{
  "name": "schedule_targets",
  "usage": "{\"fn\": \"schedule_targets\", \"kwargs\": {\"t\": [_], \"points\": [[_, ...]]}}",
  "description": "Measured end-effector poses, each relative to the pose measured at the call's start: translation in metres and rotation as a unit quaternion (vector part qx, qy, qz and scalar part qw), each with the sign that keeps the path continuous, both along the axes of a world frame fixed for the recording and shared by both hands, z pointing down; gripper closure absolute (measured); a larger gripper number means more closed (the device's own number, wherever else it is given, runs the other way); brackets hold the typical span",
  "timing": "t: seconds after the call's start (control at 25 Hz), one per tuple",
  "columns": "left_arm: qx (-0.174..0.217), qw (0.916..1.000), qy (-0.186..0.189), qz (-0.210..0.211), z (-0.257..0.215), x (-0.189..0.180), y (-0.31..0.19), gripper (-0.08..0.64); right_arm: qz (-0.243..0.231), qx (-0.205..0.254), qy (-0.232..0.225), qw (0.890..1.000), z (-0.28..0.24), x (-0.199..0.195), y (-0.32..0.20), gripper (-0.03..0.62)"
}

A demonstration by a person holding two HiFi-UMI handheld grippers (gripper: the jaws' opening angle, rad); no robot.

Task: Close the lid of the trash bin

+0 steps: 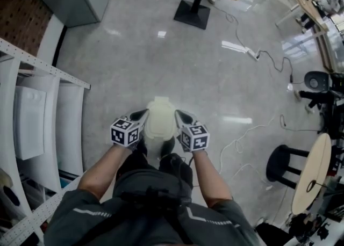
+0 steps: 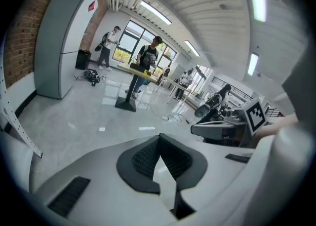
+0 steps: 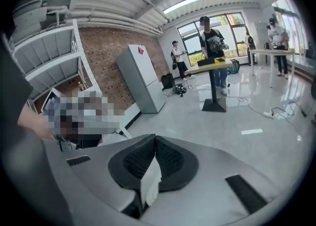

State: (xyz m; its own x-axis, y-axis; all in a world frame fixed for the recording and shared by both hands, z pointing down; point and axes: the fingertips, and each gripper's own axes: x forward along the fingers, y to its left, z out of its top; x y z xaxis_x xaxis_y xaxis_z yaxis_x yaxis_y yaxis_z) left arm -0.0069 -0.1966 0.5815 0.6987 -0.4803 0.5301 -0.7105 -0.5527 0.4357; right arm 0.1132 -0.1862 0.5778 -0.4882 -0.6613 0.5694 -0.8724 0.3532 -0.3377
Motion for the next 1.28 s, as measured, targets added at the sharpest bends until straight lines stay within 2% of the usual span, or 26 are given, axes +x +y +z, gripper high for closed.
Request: {"fn": "schedule_targets", "kwargs": {"t": [0.24,0.36,0.56,0.72,0.84,0.96,1.28], "points": [[0.08,0.996,0.023,-0.033,-0.086,-0.02,-0.015,0.561,0.0,0.08,-0.013,0.997,-0.087,0.002,-0.008,0.586],[0.13,0.9891,0.044,-0.055,-0.134,-0.039,-0.025,0.561,-0.007,0.121,-0.013,0.993,-0.129,-0.003,-0.012,0.586],[0.195,0.9771,0.07,-0.047,-0.2,-0.049,-0.027,0.561,-0.014,0.185,-0.019,0.983,-0.196,-0.003,-0.021,0.587],[0.218,0.9708,0.082,-0.055,-0.231,-0.053,-0.025,0.561,-0.016,0.217,-0.038,0.975,-0.24,-0.003,-0.022,0.588],[0.238,0.9669,0.084,-0.04,-0.247,-0.049,-0.02,0.561,-0.017,0.235,-0.043,0.971,-0.265,-0.005,-0.022,0.589],[0.257,0.9623,0.084,-0.026,-0.263,-0.044,-0.02,0.561,-0.014,0.245,-0.048,0.968,-0.28,-0.004,-0.025,0.589],[0.28,0.9549,0.094,-0.026,-0.295,-0.042,-0.021,0.561,-0.014,0.273,-0.061,0.96,-0.311,-0.001,-0.026,0.589]]}}
